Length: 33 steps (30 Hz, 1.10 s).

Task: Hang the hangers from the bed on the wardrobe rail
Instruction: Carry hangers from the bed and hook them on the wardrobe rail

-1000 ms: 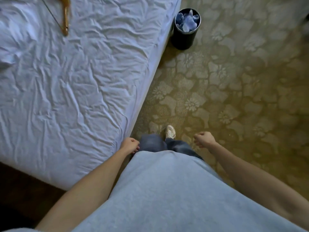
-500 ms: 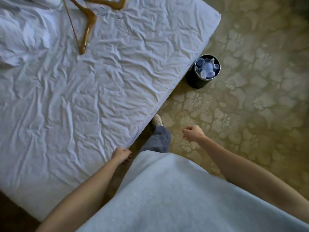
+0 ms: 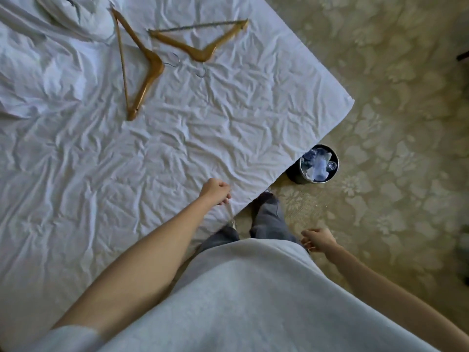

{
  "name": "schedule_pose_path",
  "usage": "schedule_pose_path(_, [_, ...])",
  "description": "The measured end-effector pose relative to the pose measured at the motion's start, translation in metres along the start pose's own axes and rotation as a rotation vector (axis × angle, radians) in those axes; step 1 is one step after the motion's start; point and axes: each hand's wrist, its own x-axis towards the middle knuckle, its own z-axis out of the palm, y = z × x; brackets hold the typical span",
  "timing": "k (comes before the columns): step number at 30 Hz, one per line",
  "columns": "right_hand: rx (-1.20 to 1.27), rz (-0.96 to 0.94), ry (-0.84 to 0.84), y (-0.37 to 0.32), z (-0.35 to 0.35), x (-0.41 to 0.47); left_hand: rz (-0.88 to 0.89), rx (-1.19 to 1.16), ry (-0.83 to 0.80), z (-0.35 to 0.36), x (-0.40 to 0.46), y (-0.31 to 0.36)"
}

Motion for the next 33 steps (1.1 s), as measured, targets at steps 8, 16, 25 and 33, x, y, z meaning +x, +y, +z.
schedule_pose_path(8, [-0.367, -0.333, -0.072, -0.212, -0.051, 0.046, -0.175, -0.166, 0.132, -0.039, 0.055, 0.071])
schedule_pose_path(16, [-0.451, -0.776, -0.15, -0.459, -0.003, 0.044, -0.19, -0.328, 0.401, -0.124, 0.124, 0.136])
schedule_pose_path(25, [-0.687, -0.977, 0.133, -0.673, 0.068, 0.129, -0.243, -0.145, 0.682, -0.264, 0.29, 0.167])
schedule_pose_path(33, [-1.142, -1.181, 0.329, -0.737, 0.096, 0.25, -0.255, 0.222, 0.785, -0.293, 0.418, 0.123])
